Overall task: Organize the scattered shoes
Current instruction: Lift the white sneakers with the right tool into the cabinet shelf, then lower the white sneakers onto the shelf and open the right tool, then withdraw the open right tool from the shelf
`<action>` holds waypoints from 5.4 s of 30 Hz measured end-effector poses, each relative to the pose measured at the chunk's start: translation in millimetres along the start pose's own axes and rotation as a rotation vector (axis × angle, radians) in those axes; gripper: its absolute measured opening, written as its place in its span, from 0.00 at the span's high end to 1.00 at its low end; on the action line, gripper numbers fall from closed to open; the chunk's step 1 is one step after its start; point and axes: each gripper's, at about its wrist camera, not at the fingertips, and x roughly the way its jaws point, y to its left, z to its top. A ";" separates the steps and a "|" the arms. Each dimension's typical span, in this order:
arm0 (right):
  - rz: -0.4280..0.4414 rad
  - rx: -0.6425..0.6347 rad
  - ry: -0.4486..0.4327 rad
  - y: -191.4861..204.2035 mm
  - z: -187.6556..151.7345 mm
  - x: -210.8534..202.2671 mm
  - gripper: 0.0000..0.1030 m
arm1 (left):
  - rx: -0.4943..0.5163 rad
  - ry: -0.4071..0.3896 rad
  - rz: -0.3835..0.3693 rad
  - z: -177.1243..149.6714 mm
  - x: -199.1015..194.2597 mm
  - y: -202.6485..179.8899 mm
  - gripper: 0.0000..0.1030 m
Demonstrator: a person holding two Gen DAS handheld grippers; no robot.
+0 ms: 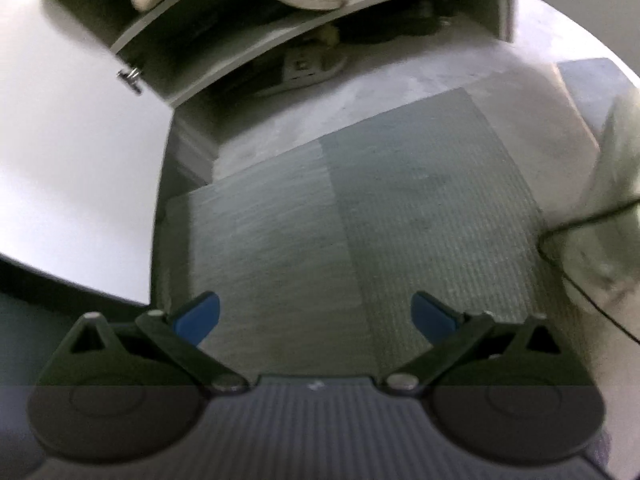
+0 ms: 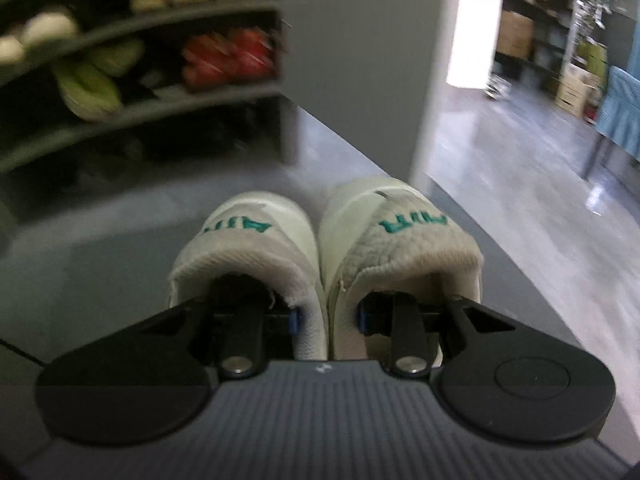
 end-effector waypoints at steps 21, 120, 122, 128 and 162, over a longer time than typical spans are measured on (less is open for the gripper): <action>0.386 -0.151 0.042 345.8 193.0 67.5 0.72 | -0.186 -0.034 -0.272 11.1 66.7 127.7 0.00; 0.681 0.139 0.456 352.1 180.7 208.7 0.20 | -0.341 -0.228 -0.020 147.6 273.5 90.6 0.30; 0.691 0.251 0.523 345.9 168.5 221.3 0.20 | -0.326 -0.232 -0.021 145.6 273.7 89.9 0.30; 0.625 0.427 0.613 334.1 143.5 227.6 0.19 | -0.275 -0.240 -0.029 142.0 274.7 88.2 0.30; 0.775 0.550 0.565 359.3 163.3 218.7 0.32 | -0.360 -0.149 -0.192 64.1 252.6 76.6 0.14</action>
